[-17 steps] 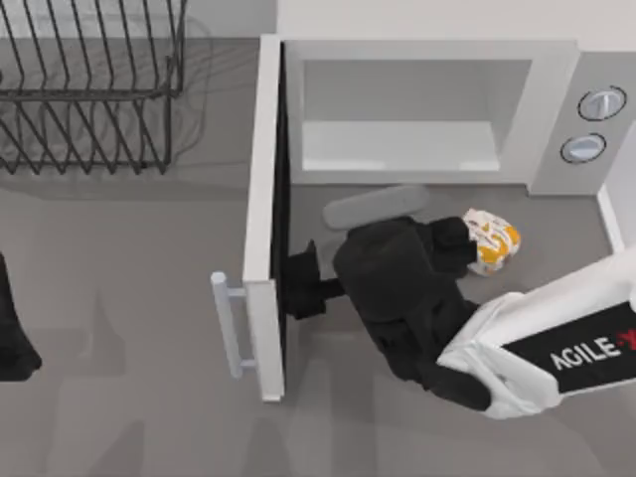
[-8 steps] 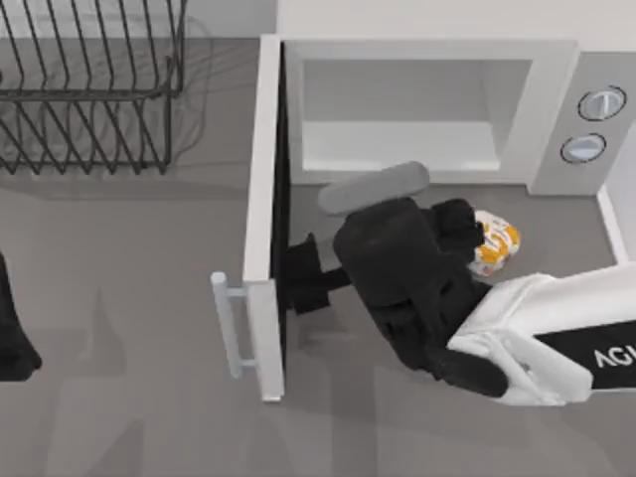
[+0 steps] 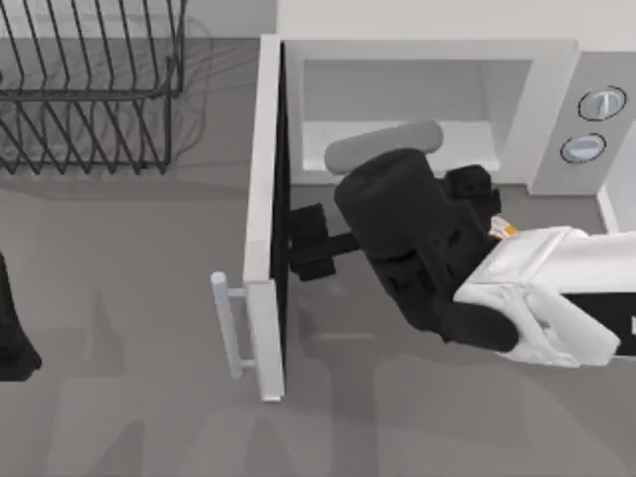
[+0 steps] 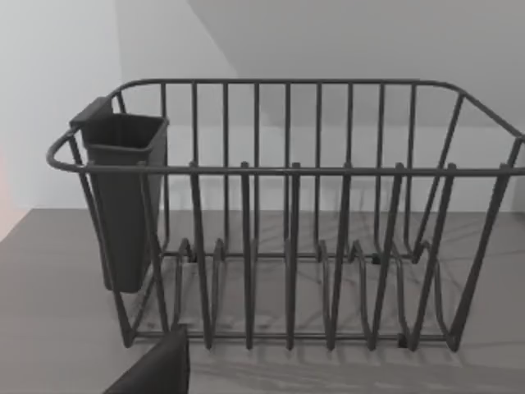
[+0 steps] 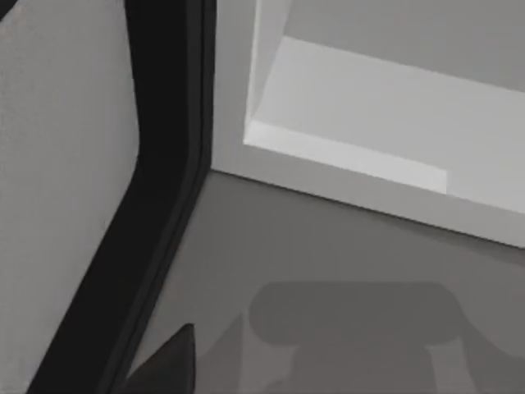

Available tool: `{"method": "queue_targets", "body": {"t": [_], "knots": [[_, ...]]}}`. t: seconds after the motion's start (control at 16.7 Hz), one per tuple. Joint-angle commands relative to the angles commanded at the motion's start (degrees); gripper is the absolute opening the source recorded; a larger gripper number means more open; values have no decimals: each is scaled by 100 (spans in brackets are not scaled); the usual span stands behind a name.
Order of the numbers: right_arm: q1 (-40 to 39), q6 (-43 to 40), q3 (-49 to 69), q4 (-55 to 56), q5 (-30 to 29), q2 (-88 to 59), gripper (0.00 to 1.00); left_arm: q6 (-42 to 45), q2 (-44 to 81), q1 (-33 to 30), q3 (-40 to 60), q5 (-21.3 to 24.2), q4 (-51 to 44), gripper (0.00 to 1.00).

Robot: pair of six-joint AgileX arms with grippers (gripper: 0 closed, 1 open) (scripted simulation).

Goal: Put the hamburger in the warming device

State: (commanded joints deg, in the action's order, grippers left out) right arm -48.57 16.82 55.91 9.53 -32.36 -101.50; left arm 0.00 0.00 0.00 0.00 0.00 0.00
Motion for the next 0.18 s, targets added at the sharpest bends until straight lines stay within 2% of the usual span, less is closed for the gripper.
{"method": "queue_targets", "body": {"t": [0.18], "knots": [[38,13,13,-84,-13,13,100,0,0,0,0,0,0,100]]}}
